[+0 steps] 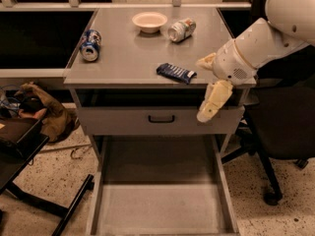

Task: Place rxbar blueberry into middle drawer

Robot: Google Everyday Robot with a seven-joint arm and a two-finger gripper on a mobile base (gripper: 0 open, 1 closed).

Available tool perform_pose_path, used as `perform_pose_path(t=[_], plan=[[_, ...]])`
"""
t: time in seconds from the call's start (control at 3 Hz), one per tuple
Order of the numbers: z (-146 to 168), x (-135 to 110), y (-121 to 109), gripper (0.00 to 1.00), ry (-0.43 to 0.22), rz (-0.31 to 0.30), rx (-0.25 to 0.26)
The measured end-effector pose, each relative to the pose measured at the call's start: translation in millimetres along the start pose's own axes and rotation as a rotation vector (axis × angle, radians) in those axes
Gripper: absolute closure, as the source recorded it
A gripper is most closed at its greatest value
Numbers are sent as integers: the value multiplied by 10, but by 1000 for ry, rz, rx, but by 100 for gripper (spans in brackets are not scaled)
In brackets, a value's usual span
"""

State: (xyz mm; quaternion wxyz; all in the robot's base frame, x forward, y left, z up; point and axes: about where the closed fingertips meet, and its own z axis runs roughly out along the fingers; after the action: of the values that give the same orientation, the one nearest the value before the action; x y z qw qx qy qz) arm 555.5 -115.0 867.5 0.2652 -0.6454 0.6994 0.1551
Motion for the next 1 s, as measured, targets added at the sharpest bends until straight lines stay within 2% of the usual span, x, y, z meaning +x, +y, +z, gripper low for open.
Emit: perform_pose_path(t=[0.33, 0.67, 1.0], plan=[[102, -4, -319, 0, -130, 36, 35], [191, 54, -515, 0, -221, 96, 78], [191, 53, -516, 0, -221, 96, 78]])
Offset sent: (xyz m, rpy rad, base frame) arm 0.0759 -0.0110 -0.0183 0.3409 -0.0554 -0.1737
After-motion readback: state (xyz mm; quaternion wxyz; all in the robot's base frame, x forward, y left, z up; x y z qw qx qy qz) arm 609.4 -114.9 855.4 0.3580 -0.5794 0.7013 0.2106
